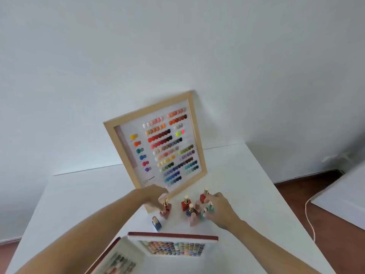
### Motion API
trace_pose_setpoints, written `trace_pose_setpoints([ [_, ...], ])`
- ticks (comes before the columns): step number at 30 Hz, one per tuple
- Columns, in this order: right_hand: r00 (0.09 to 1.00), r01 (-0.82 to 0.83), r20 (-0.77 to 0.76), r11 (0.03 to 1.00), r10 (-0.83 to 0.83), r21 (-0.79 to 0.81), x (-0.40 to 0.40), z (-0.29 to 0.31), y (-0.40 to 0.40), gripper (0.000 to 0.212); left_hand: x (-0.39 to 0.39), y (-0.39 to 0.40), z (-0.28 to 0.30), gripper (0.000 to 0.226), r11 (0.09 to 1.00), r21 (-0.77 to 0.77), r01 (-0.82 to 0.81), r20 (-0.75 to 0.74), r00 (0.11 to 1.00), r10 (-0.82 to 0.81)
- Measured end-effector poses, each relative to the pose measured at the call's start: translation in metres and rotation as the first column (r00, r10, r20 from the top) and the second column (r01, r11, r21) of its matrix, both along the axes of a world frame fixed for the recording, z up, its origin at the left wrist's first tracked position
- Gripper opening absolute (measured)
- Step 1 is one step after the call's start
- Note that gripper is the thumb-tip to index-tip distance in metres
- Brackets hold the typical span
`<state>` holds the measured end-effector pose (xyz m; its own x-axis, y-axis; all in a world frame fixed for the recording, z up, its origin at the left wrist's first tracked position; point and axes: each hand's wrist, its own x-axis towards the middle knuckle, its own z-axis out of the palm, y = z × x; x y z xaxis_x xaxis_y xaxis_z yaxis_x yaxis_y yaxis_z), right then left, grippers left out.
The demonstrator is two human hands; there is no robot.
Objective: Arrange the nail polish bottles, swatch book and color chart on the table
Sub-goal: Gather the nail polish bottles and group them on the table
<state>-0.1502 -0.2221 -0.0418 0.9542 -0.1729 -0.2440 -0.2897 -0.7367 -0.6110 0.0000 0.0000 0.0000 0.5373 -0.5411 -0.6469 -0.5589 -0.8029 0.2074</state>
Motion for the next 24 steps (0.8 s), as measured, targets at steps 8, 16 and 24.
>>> trace_pose_setpoints([
  [8,0.996,0.089,0.032,0.996,-0.088,-0.027,-0.002,-0.025,0.014,0.015,0.001,0.004,-0.030,0.039,0.982,-0.129,0.138,0.006,0.990,-0.139],
  [16,0.995,0.094,0.054,0.991,-0.089,-0.092,-0.003,-0.028,0.009,0.016,-0.003,0.008,-0.038,0.024,0.953,-0.159,0.257,0.103,0.965,-0.243],
  [24,0.998,0.063,0.018,0.988,-0.061,-0.139,-0.011,-0.025,-0.005,0.018,-0.004,0.006,-0.035,0.028,0.946,-0.169,0.275,0.161,0.955,-0.249],
])
